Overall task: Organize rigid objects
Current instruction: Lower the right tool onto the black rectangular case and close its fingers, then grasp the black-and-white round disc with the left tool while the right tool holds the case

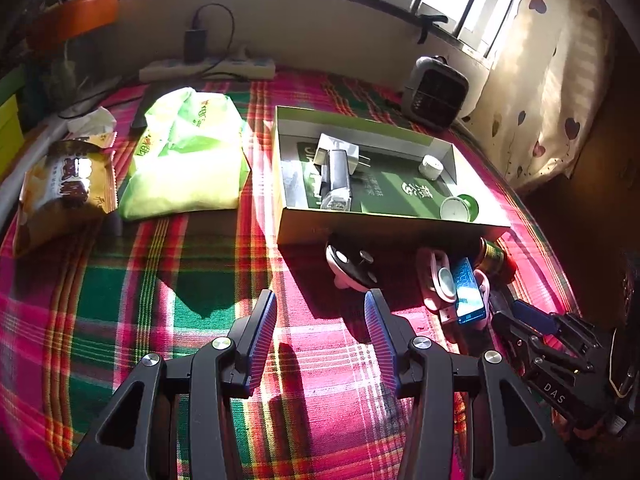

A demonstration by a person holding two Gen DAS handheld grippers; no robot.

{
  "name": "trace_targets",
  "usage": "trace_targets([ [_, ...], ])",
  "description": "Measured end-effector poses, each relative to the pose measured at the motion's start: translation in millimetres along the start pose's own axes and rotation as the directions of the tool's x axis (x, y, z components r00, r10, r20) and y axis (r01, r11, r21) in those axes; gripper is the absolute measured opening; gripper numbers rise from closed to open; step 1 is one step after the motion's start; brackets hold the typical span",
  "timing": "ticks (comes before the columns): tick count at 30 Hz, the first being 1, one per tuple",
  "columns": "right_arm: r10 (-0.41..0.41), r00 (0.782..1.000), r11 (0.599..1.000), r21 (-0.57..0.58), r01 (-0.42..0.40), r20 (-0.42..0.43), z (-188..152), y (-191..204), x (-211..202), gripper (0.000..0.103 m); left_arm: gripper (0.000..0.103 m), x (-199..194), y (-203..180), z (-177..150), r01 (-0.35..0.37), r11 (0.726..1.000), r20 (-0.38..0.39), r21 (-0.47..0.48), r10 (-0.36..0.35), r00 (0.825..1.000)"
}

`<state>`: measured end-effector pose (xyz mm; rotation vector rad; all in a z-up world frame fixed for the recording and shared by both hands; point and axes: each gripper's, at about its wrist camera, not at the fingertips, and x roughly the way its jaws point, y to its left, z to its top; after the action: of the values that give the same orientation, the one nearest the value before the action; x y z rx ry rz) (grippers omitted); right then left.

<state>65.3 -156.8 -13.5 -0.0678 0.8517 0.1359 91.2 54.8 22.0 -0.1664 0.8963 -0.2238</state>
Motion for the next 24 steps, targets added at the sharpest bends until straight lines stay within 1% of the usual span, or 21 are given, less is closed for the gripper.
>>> trace_targets([
  [1, 0.01, 1.0, 1.0, -0.003, -0.01, 0.001, 0, -1, 0, 0.025, 0.045, 1, -1, 0, -0.002, 1.0, -0.002, -0.001, 0.002, 1.0],
  [11, 0.094, 0.996, 0.995, -0.04, -0.094, 0.005, -6, -9, -5, 0.024, 0.045, 7, -14, 6, -0.004, 1.0, -0.007, -0.023, 0.004, 1.0],
  [15, 0.125, 0.992, 0.991, -0.049, -0.125, 0.009, -8, -17, -10, 0.024, 0.045, 12, -18, 9, -0.017, 0.999, -0.015, -0.035, 0.016, 1.0],
  [24, 0.12, 0.993, 0.991, -0.057, -0.119, 0.01, -9, -37, -14, 0.024, 0.045, 24, -25, 16, -0.049, 0.997, -0.023, -0.053, 0.048, 0.999],
])
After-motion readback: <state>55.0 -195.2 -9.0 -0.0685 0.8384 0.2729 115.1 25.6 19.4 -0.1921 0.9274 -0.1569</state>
